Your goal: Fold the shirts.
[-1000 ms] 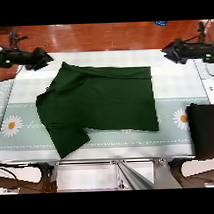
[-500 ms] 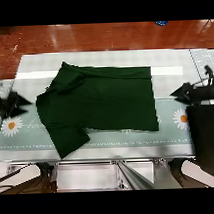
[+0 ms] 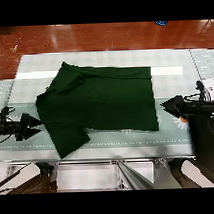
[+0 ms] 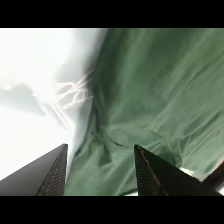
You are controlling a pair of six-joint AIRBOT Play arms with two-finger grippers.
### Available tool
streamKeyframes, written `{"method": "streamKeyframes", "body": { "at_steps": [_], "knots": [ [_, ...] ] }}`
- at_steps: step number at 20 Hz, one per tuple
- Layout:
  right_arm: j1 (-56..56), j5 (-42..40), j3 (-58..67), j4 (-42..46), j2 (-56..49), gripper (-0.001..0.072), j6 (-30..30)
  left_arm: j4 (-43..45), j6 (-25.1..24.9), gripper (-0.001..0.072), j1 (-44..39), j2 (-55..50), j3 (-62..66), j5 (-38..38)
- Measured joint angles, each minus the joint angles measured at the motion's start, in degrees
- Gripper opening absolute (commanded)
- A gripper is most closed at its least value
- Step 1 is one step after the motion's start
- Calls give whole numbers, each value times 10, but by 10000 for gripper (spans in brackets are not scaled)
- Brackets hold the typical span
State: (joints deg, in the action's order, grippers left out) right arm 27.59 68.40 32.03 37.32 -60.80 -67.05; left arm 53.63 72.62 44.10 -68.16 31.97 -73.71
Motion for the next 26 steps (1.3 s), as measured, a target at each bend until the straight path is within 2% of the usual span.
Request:
{"method": "streamKeyframes", "body": {
  "at_steps": [8,9,10,11,17,22,26],
  "knots": [
    [12,-5,-6,-11,3,407,5,-55,-5,492,-62,-33,-6,70],
    [23,-6,-6,-11,3,407,5,-59,-5,375,-75,-38,-3,78],
    [37,-5,-6,-7,3,407,5,-58,-5,131,-87,-43,0,91],
    [54,-1,-6,4,3,407,5,-54,-6,25,-97,-48,4,108],
    [100,34,-38,121,3,406,-61,-56,-11,26,-129,-59,25,108],
    [98,24,-89,138,-4,406,-80,-59,-23,26,-134,-61,29,89],
    [32,23,-101,125,-39,406,-82,-61,-26,26,-135,-61,30,83]
  ]
}}
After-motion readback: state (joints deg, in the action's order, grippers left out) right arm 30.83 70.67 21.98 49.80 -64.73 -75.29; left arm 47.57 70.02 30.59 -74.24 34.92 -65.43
